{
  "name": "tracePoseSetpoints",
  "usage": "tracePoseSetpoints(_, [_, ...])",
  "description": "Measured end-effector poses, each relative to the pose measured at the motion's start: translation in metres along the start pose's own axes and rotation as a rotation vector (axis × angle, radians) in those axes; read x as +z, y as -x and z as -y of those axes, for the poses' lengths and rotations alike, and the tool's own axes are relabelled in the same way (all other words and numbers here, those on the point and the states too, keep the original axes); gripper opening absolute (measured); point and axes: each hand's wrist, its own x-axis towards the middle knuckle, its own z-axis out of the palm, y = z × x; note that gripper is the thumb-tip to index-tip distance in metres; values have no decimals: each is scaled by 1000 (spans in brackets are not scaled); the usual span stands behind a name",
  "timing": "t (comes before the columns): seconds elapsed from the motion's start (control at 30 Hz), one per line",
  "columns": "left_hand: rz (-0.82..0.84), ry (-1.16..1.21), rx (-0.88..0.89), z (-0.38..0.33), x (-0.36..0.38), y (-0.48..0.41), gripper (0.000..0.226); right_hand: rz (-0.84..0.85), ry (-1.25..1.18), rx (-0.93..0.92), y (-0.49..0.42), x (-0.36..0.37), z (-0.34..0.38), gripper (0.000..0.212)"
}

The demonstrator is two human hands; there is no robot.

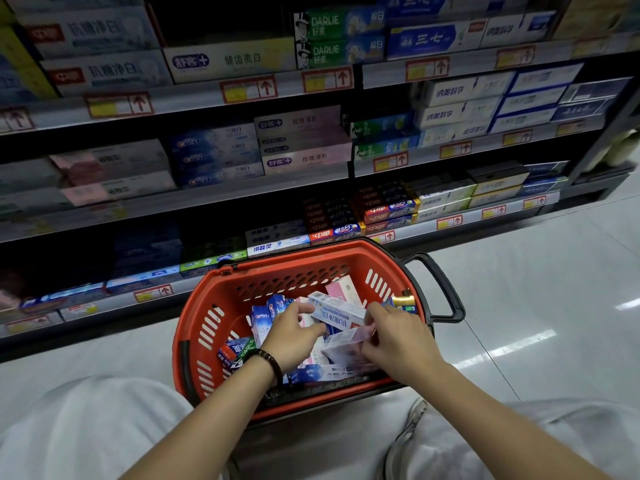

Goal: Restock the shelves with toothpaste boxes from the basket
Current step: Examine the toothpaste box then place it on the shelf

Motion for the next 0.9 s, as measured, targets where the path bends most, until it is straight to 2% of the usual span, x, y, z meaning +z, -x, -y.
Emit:
tracePoseSetpoints(0.23, [18, 6, -24, 0, -5, 6, 36, -91, -192, 105, -3, -15, 1, 28])
tracePoseSetpoints(0.5, [64, 111, -159, 1, -8, 8, 45, -206, -603, 380, -5, -31, -3, 25])
tracePoseSetpoints(0.63, [90, 141, -206, -1, -10, 10, 18, -250, -800, 443, -6, -35, -1, 22])
tracePoseSetpoints(0.67, [91, 132, -201, -1, -10, 11, 18, -266, -837, 453, -7, -34, -1, 22])
tracePoseSetpoints(0.8, [135, 181, -225, -7, -11, 16, 46, -310, -966, 466, -9, -33, 4, 27])
tracePoseSetpoints(0.9, [199, 329, -253, -13, -11, 22, 35, -324, -1096, 493, -9, -36, 10, 33])
